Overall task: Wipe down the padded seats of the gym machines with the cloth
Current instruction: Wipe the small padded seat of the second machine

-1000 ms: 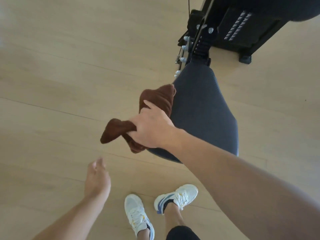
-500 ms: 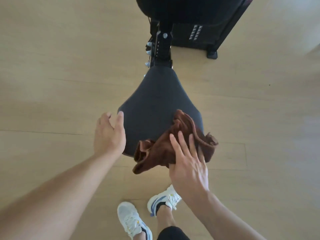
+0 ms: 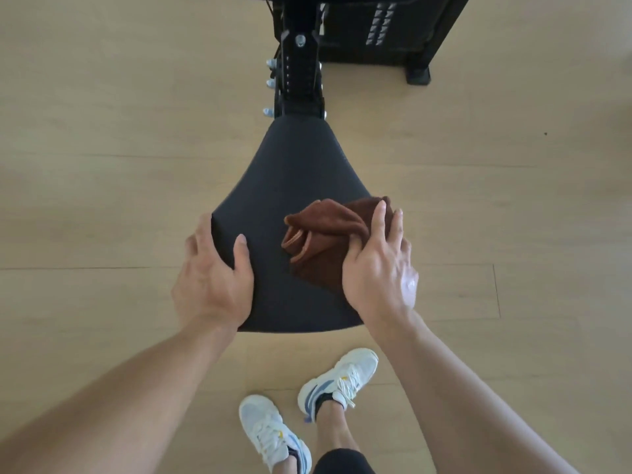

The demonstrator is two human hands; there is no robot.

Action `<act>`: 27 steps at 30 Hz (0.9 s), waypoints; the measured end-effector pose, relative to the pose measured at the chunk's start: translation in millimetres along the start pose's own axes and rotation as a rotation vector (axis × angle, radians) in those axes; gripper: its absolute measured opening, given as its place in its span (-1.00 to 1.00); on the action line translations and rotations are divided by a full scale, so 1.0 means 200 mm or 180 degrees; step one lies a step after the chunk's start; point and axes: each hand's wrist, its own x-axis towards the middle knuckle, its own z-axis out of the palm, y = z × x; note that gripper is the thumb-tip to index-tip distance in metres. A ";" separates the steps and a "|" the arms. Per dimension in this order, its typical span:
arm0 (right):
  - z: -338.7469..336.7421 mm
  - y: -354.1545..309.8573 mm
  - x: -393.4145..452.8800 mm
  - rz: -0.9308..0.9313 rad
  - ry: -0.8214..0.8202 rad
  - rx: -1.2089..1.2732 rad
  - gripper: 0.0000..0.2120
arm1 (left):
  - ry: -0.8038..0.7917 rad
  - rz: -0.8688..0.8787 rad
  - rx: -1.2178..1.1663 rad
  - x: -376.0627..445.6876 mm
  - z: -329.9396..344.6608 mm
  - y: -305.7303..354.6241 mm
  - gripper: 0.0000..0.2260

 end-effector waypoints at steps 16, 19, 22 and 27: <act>-0.04 0.13 -0.07 0.0611 -0.0239 0.1295 -0.32 | -0.0078 -0.0103 0.0042 -0.01 0.00 0.01 -0.45; -0.03 0.07 -0.01 0.0538 0.0061 0.0976 -0.42 | -0.0056 -0.0102 -0.0011 -0.01 0.00 0.00 -0.45; -0.06 0.02 0.12 0.0439 0.0075 0.0459 -0.54 | -0.0053 -0.0104 -0.0066 -0.01 0.00 0.00 -0.44; -0.11 -0.22 0.47 0.0283 -0.0102 0.0065 -0.46 | -0.0055 -0.0170 -0.0131 0.00 0.00 0.00 -0.42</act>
